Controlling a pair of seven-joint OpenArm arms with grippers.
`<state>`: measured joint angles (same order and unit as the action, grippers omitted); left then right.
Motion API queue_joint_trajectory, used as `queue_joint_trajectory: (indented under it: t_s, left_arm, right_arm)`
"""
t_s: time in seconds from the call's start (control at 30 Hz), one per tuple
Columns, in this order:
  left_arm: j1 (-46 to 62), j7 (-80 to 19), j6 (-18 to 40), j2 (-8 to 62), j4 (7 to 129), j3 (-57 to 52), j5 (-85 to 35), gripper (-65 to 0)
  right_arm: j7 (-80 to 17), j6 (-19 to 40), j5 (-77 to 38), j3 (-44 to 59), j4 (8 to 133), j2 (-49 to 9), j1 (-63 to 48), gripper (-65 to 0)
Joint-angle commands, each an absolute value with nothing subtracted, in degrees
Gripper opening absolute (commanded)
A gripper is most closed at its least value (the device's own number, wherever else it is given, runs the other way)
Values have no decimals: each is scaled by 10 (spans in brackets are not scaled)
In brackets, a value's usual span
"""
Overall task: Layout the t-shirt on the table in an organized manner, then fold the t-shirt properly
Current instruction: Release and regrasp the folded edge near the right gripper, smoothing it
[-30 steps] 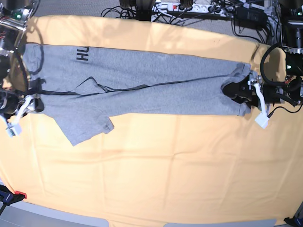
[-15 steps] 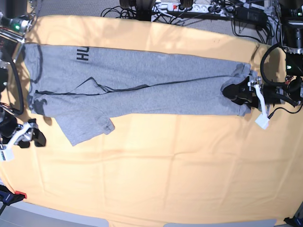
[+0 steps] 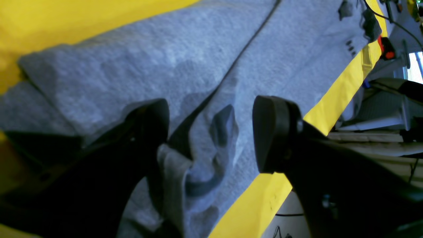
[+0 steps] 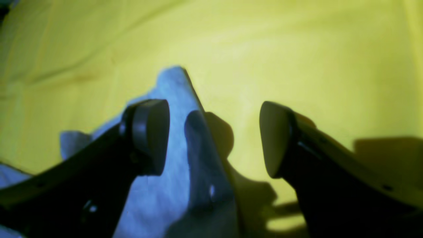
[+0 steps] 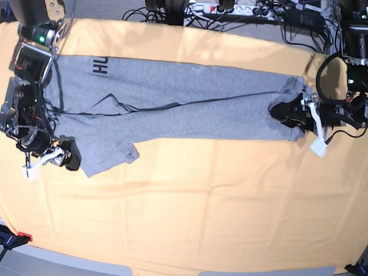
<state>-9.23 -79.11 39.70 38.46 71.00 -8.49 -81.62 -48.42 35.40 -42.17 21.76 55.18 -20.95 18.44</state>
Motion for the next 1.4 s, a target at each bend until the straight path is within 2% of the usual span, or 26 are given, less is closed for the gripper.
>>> queue_joint_trajectory:
  t_s: [0.0,0.1,0.23,0.3,0.37,0.47,0.5,0.63,0.87,1.1,1.37]
  left_arm:
    - [-103,-782,400,397,718,-91,-830,-243]
    - [-103,-780,400,397,718,-91,-830,-243]
    - [-103,-773,400,397,718,-91,-830,-243]
    - [-103,-766,400,397,718,-91,-830,-243]
    - [-103,-765,400,397,718,-91,-830,-243]
    - [-103,-763,400,397,718,-91,-830,-243]
    - [-103,-763,400,397,718,-91,-830,-243]
    - [-103,-762,400,397,718,-91,-830,-243]
    - [-103,-762,400,397,718,-91,-830,-243]
    - [-104,-753,400,397,718,-91,-830,-243]
    - [-104,-748,400,397,718,-91,-830,-243]
  right_arm:
    - [-493,366,-428,218,546,-211,194,-208]
    - [-534,398,-446,218,536,-194,200,-209]
    - [-604,400,-479,218,536,-170,211,-211]
    - [-609,400,-487,215,536,-168,217,-244]
    - [-604,400,-486,213,536,-170,228,-344]
    - [-608,400,-487,213,536,-176,251,-600]
    - [-612,400,-487,213,536,-180,259,-650]
    - [-650,400,-505,213,564,-189,283,-650]
    - [-779,400,-625,213,726,-190,249,-650]
    - [-800,400,-765,213,917,-192,119,-650]
    - [-800,400,-767,213,1115,-200,-55,-650]
